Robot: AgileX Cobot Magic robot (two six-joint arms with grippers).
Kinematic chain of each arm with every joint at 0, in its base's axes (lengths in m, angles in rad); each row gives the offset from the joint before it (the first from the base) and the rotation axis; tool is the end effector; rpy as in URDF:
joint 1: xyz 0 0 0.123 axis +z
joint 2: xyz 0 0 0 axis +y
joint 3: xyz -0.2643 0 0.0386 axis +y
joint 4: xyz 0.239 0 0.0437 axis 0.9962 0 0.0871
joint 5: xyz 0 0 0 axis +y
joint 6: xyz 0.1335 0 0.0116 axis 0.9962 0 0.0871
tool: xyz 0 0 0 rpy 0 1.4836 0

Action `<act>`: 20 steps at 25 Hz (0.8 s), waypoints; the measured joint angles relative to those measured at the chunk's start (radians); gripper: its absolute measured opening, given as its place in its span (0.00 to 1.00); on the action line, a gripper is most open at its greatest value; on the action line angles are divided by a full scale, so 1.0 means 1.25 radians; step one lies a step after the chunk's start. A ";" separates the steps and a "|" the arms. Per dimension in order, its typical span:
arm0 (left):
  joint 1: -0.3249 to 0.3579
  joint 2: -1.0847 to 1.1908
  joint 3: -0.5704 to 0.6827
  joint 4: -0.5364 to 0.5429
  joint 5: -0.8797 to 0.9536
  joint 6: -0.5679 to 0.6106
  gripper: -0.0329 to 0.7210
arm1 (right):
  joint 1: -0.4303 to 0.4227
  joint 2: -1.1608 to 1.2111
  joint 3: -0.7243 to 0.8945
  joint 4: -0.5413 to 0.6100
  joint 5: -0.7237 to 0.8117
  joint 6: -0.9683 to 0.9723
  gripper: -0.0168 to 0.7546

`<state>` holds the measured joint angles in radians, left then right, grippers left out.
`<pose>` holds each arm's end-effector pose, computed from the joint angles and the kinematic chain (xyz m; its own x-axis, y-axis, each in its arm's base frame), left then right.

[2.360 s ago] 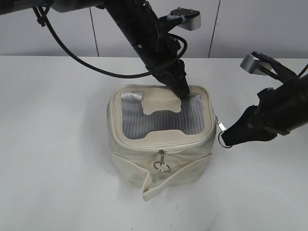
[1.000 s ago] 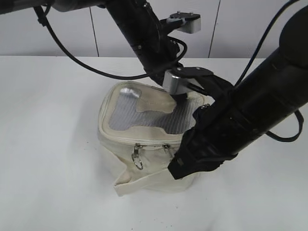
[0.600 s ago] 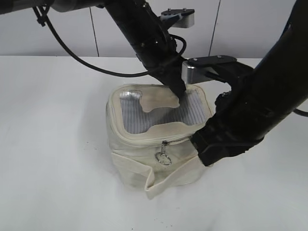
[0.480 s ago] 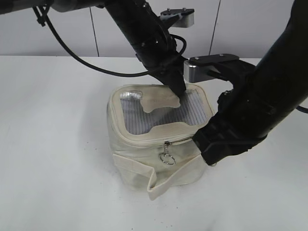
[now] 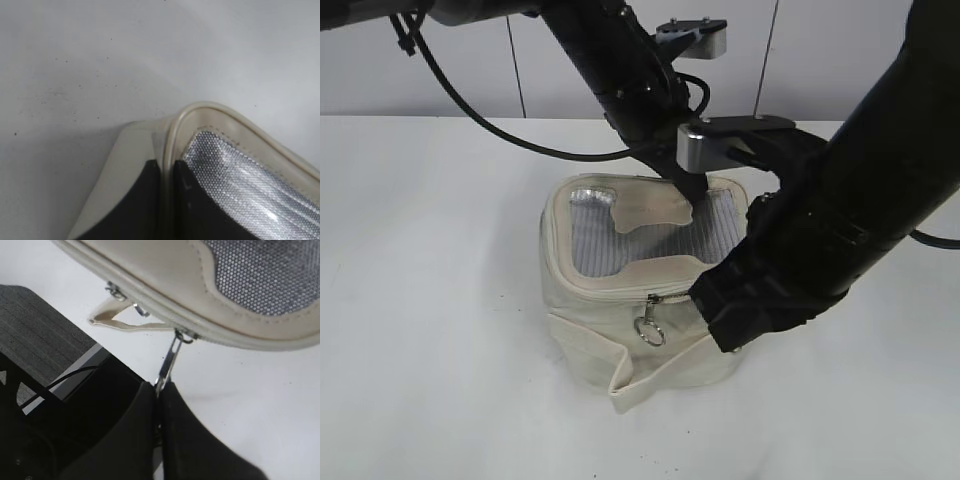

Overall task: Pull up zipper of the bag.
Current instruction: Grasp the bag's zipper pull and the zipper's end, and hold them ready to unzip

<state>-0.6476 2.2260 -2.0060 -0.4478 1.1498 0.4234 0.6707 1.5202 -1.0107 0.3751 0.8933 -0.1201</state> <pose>0.3461 -0.3282 0.1830 -0.5859 0.7053 -0.3990 0.8104 0.5086 -0.2909 0.2049 0.2114 0.1874 -0.8252 -0.5060 -0.2512 -0.5636 0.7672 0.3063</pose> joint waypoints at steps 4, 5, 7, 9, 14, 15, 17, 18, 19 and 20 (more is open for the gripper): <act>0.000 0.000 0.000 -0.001 0.006 0.003 0.10 | 0.027 0.005 -0.003 0.001 -0.013 0.001 0.03; -0.001 0.000 0.000 -0.001 0.007 0.005 0.10 | 0.028 0.005 -0.007 -0.001 -0.013 0.003 0.03; -0.001 0.000 0.000 -0.001 0.006 0.007 0.10 | 0.031 0.007 -0.016 -0.003 -0.012 0.013 0.03; -0.001 0.000 0.000 -0.001 0.007 0.008 0.10 | 0.036 0.015 -0.031 0.006 -0.008 0.016 0.03; -0.001 -0.003 0.000 -0.001 0.023 0.014 0.10 | 0.069 0.033 -0.050 0.004 -0.007 0.023 0.03; -0.002 -0.003 0.000 -0.001 0.023 0.014 0.10 | 0.070 0.033 -0.051 0.002 -0.007 0.026 0.03; -0.002 -0.003 0.000 -0.001 0.023 0.014 0.10 | 0.070 0.033 -0.054 0.002 -0.003 0.031 0.03; -0.002 -0.004 0.000 -0.001 0.023 0.014 0.10 | 0.070 0.033 -0.056 -0.002 -0.001 0.032 0.03; -0.002 -0.004 0.000 -0.001 0.023 0.014 0.10 | 0.070 0.033 -0.057 -0.010 0.004 0.036 0.03; -0.002 -0.004 0.000 -0.001 0.022 0.014 0.10 | 0.072 0.033 -0.057 -0.024 0.012 0.046 0.03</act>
<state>-0.6499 2.2214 -2.0060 -0.4485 1.1778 0.4403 0.7608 1.5614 -1.0825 0.3454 0.9079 -0.0628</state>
